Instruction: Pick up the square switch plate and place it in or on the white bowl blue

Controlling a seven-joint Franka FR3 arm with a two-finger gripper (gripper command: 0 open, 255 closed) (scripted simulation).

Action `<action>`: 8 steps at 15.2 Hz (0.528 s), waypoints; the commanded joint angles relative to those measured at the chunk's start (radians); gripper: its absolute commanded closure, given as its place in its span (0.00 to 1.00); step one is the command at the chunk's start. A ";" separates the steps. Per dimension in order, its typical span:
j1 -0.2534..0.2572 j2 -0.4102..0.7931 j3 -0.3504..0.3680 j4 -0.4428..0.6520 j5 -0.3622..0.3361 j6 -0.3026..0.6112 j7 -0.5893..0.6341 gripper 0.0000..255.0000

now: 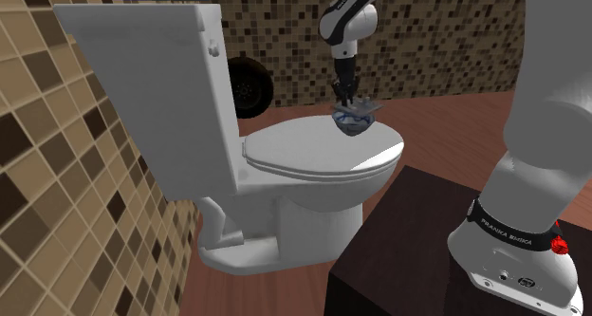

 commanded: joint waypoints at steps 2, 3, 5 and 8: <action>-0.001 0.021 0.001 -0.012 0.002 0.034 0.001 1.00; -0.002 0.028 0.002 -0.016 0.003 0.044 0.001 1.00; -0.003 0.043 0.003 -0.022 0.005 0.066 0.002 1.00; -0.003 0.053 0.003 -0.025 0.006 0.079 0.002 1.00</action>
